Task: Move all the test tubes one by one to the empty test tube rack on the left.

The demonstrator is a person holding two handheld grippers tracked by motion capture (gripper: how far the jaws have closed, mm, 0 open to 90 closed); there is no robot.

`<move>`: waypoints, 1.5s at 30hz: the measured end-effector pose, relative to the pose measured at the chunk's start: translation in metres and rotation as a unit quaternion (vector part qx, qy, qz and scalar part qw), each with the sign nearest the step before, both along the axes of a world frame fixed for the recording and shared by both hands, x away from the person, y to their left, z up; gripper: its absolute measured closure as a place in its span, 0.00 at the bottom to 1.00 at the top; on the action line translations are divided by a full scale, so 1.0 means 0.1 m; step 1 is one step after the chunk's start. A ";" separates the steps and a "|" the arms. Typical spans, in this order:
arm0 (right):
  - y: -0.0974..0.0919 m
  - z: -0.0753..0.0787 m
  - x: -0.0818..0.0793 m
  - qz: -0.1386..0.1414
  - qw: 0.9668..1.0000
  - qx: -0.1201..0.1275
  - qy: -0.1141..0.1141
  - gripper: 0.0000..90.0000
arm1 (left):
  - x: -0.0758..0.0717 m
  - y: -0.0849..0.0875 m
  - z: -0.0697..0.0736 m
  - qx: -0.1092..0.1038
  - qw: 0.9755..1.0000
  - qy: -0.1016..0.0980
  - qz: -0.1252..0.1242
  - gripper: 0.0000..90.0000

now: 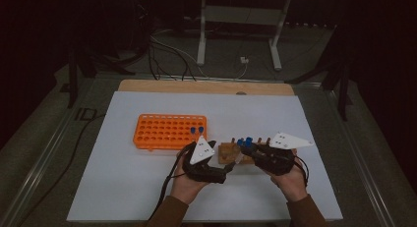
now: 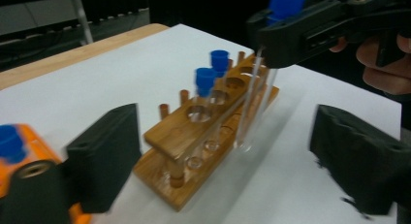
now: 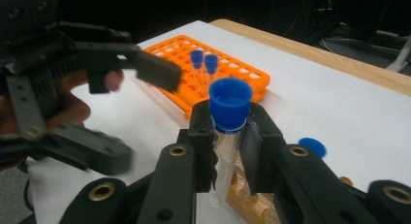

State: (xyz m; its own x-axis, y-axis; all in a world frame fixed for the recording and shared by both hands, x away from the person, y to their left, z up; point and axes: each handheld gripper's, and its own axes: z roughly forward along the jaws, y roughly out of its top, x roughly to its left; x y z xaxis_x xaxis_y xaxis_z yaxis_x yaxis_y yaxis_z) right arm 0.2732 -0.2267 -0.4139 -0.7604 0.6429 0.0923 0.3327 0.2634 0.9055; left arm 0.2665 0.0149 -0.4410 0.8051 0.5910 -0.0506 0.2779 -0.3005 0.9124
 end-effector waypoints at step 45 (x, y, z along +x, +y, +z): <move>-0.12 0.04 0.04 -0.029 0.999 0.034 -0.005 0.11 | 0.07 0.06 -0.08 -0.010 1.000 -0.001 0.010 0.86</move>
State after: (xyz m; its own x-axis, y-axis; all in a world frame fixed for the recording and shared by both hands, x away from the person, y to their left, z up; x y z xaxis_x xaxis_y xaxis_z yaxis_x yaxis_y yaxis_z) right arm 0.2771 -0.2391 -0.4102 -0.7228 0.6789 0.1291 0.3362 0.1822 0.9240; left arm 0.2735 0.0204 -0.4487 0.7937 0.6053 -0.0602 0.2812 -0.2773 0.9187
